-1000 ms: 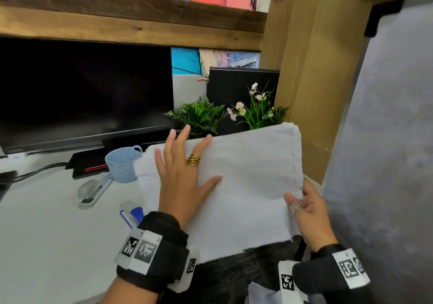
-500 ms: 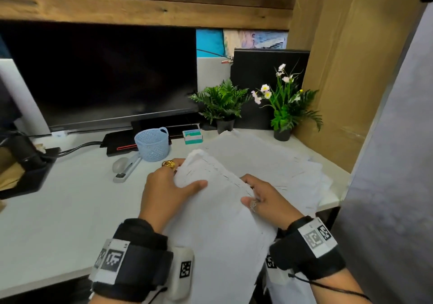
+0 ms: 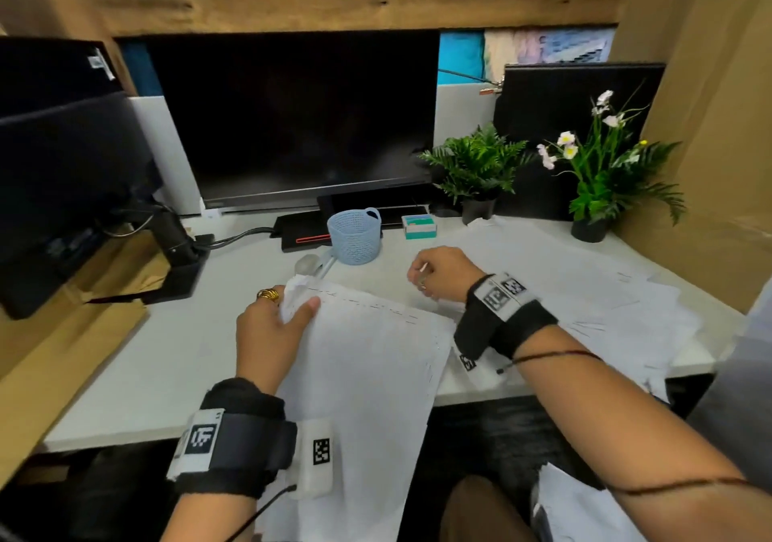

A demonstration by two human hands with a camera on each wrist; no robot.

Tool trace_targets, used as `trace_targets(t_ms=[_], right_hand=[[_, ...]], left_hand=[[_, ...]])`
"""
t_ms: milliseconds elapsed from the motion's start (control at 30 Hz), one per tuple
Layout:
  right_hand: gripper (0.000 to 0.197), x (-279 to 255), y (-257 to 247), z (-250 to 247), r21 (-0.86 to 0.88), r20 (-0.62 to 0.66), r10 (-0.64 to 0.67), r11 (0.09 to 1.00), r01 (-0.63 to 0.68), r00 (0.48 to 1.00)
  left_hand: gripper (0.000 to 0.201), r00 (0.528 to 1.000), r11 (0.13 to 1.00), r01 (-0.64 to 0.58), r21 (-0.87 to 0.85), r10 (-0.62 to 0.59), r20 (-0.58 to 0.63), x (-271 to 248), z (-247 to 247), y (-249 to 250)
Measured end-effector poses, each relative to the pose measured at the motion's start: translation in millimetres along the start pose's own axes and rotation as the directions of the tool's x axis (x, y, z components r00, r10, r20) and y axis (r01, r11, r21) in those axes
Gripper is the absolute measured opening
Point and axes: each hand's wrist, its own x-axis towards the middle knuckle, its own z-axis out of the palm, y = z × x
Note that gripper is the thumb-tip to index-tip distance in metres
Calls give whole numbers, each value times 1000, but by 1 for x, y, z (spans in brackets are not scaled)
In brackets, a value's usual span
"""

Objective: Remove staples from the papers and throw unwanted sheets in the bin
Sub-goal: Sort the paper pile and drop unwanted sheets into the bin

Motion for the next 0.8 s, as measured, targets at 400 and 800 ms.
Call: trace_targets(t_ms=[400, 800], right_hand=[[62, 46, -16, 74, -462, 263, 276, 877, -131, 924], [50, -12, 17, 11, 621, -27, 341, 742, -252, 940]], left_hand=[[21, 997, 995, 82, 48, -82, 4, -3, -5, -35], [31, 953, 944, 216, -248, -259, -155, 11, -8, -39]])
